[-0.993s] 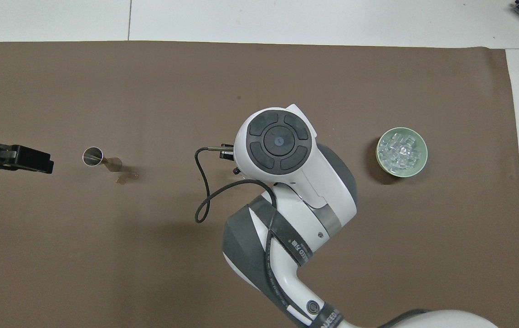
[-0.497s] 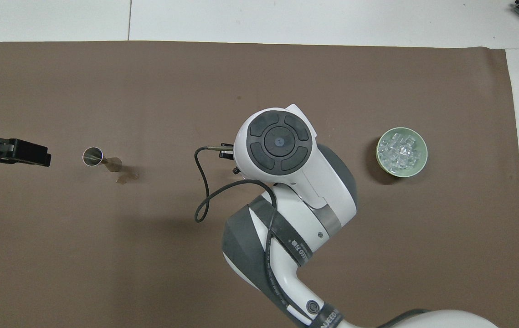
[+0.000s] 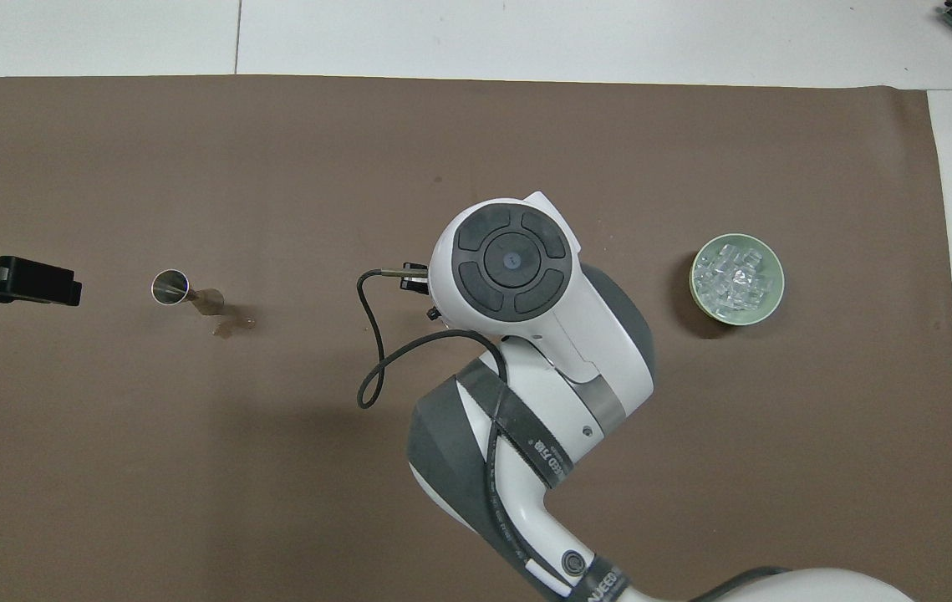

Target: Pour wine and add ice with both arms

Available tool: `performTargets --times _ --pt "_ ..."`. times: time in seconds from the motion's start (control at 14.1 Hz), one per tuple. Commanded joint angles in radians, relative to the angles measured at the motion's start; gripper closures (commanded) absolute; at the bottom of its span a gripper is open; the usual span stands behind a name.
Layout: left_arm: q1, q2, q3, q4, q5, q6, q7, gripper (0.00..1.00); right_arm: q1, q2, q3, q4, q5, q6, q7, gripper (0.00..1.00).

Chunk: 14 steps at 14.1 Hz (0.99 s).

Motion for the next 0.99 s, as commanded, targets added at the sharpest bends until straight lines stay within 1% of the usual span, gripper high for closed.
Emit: performTargets --times 0.0,0.07,0.21,0.35,0.43,0.5,0.57,0.64,0.71,0.92 --pt "0.008 -0.014 0.008 -0.008 0.015 -0.057 0.015 0.00 -0.006 -0.026 0.004 -0.033 -0.020 0.011 0.032 0.46" --pt "0.011 -0.023 0.008 -0.009 0.015 -0.066 0.017 0.00 -0.006 -0.026 0.002 -0.032 -0.020 0.010 0.034 0.46" --pt "-0.016 -0.028 0.025 -0.014 0.018 -0.069 0.015 0.00 -0.006 -0.024 0.001 -0.023 -0.023 0.007 0.034 0.46" --pt "-0.076 -0.029 0.089 -0.014 0.018 -0.074 0.017 0.00 -0.009 -0.050 -0.010 -0.009 -0.023 -0.013 0.032 0.45" --pt "-0.078 -0.029 0.094 -0.014 0.017 -0.085 0.015 0.00 -0.021 -0.070 -0.010 -0.010 -0.023 -0.016 0.032 0.38" --pt "-0.076 -0.029 0.094 -0.014 0.017 -0.088 0.015 0.00 -0.032 -0.090 -0.008 -0.013 -0.023 -0.021 0.031 0.26" --pt "-0.066 -0.029 0.090 -0.012 0.014 -0.085 0.015 0.00 -0.046 -0.106 -0.008 -0.016 -0.023 -0.037 0.026 0.19" --pt "-0.064 -0.028 0.093 -0.006 0.009 -0.085 0.012 0.00 -0.060 -0.121 -0.008 -0.015 -0.023 -0.060 0.023 0.08" --pt "-0.063 -0.028 0.094 -0.006 0.009 -0.085 0.012 0.00 -0.075 -0.138 -0.008 -0.016 -0.023 -0.076 0.020 0.00" --pt "-0.063 -0.028 0.094 -0.001 0.007 -0.080 0.006 0.00 -0.173 -0.208 -0.008 -0.021 -0.022 -0.165 -0.006 0.00"
